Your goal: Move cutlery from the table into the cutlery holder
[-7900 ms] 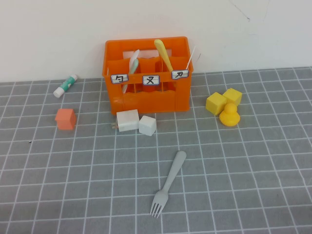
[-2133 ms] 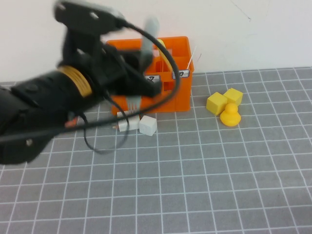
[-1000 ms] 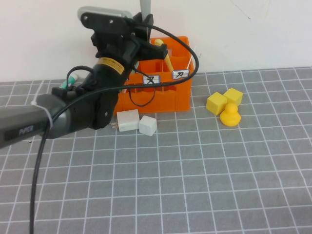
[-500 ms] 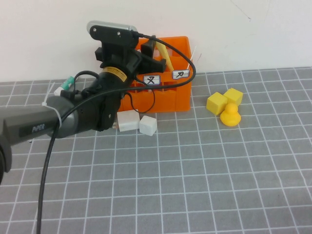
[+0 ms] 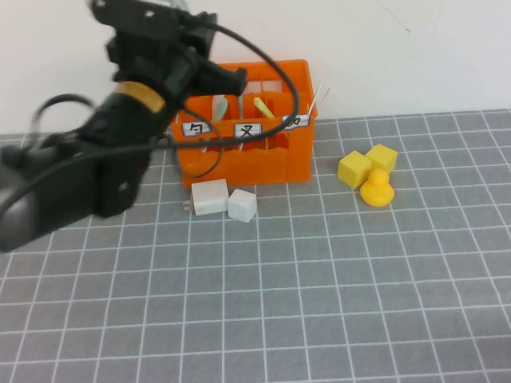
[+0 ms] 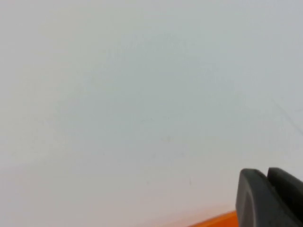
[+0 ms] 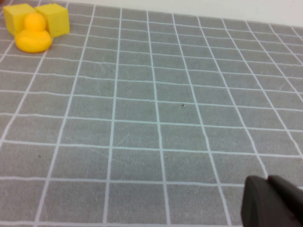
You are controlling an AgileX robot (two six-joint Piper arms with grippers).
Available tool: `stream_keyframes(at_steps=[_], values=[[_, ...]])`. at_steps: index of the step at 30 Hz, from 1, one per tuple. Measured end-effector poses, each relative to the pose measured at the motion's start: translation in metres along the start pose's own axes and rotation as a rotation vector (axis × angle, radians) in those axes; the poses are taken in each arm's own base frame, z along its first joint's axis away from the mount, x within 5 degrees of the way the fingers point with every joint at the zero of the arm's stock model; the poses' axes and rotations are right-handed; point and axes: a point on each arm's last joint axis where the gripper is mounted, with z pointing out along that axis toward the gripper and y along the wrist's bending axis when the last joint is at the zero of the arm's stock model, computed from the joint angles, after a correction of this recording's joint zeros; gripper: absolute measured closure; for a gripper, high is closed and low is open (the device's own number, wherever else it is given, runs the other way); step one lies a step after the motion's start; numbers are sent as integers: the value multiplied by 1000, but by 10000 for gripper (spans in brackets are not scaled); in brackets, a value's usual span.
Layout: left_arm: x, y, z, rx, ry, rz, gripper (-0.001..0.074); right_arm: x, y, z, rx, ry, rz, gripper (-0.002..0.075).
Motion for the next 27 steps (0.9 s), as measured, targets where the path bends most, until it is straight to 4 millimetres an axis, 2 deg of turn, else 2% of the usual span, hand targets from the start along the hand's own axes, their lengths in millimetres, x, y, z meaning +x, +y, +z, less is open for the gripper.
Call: stream_keyframes(at_steps=[4, 9, 17, 23, 27], values=[[-16, 0, -41, 0, -2, 29, 729, 0, 0, 0, 0, 0, 0, 729], [-14, 2, -102, 2, 63, 39, 734, 0, 0, 0, 0, 0, 0, 729], [12, 8, -198, -29, 147, 13, 735, 0, 0, 0, 0, 0, 0, 729], [41, 24, -251, -179, 170, -127, 735, 0, 0, 0, 0, 0, 0, 729], [59, 29, -283, -222, 165, -101, 735, 0, 0, 0, 0, 0, 0, 729]])
